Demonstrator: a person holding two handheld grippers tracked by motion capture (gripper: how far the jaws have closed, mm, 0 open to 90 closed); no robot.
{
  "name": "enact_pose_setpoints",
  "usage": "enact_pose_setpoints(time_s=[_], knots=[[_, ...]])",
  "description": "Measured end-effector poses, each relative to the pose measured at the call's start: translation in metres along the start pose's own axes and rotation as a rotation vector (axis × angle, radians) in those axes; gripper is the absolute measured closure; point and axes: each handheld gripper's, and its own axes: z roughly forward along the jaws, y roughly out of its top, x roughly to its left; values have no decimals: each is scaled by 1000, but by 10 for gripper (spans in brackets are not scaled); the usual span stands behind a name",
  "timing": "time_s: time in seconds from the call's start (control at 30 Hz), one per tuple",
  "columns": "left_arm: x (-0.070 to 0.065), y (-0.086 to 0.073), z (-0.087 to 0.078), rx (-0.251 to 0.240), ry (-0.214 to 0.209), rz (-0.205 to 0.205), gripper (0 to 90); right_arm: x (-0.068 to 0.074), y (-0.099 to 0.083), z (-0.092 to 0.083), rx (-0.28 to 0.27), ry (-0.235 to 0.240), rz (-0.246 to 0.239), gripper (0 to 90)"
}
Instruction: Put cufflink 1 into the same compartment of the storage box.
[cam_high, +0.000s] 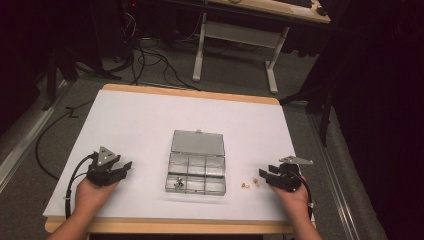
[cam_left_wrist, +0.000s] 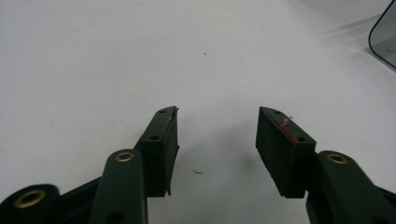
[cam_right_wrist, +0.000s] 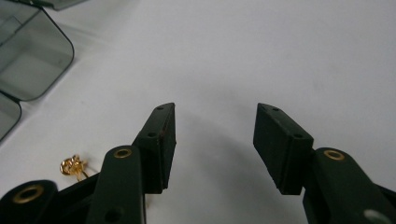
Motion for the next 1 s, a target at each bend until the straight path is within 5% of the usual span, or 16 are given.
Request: enact_pose_setpoints(time_s=[0.23,0.43,0.53,1.0], knots=[[-2,1,3,35,7,19,447,2,-4,-1,54,-15,9,484],[2,0,3,46,-19,-26,395,6,0,-3,107,-18,13,469],[-1,-1,2,24,1,-3,360,8,3,-4,136,-10,27,469],[-3,-1,2,28,-21,28,350,17,15,-2,290,-6,-40,508]])
